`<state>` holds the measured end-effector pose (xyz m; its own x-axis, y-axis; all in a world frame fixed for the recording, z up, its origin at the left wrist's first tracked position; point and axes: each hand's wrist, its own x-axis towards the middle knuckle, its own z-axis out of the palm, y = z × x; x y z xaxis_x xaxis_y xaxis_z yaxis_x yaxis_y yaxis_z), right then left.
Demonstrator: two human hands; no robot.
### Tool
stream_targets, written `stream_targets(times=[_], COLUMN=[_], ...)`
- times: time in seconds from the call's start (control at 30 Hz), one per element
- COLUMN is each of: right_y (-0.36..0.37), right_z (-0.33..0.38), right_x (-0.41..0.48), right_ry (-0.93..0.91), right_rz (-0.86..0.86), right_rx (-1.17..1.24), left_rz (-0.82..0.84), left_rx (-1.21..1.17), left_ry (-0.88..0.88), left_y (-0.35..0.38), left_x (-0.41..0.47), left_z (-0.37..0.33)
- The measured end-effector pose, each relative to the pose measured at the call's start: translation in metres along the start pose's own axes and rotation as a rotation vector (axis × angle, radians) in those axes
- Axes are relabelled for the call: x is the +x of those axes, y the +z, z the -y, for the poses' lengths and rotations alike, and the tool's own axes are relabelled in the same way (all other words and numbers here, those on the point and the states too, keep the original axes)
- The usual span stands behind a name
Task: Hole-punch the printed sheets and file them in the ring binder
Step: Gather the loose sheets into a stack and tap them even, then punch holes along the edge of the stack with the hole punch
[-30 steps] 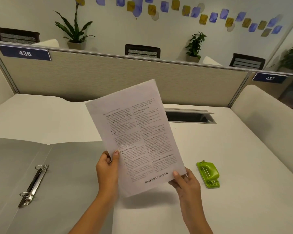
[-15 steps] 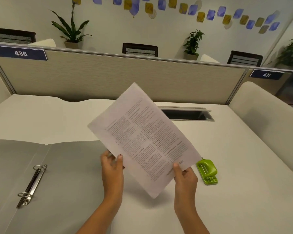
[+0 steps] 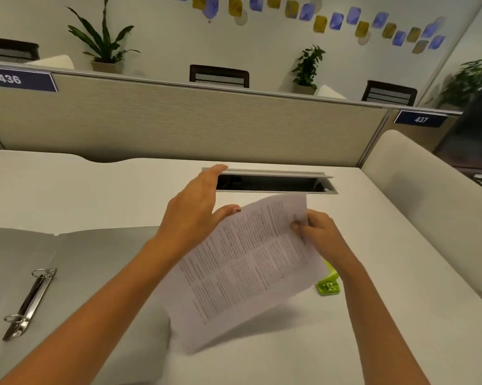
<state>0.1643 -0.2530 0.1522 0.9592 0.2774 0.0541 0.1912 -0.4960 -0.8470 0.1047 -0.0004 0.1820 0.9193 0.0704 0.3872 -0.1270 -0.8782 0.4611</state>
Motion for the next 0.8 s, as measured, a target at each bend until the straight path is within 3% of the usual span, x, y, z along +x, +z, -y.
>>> stream_targets(times=[0.13,0.27,0.43,0.67,0.8], right_y=[-0.015,-0.018,-0.013,-0.02,-0.022], right_z=[0.004,0.0,-0.011,-0.053,-0.092], right_x=[0.023,0.041,0.05,0.027,-0.001], right_ry=[0.016,0.052,-0.002,0.015,0.117], right_rz=[0.108,0.156,0.098,-0.32,-0.439], right_rx=[-0.058,-0.113,-0.177,-0.005,0.014], left_rz=[0.427,0.583,0.55,0.397,0.318], left_rx=[-0.292,-0.333,-0.388,-0.591,-0.741], left_ry=[-0.21,-0.181,-0.189,-0.332,-0.53], left_y=[0.003,0.018,0.037,0.056,0.081], left_x=[0.012,0.0,-0.015,-0.031,-0.044], left_z=[0.008,0.009,0.011,0.023,0.021])
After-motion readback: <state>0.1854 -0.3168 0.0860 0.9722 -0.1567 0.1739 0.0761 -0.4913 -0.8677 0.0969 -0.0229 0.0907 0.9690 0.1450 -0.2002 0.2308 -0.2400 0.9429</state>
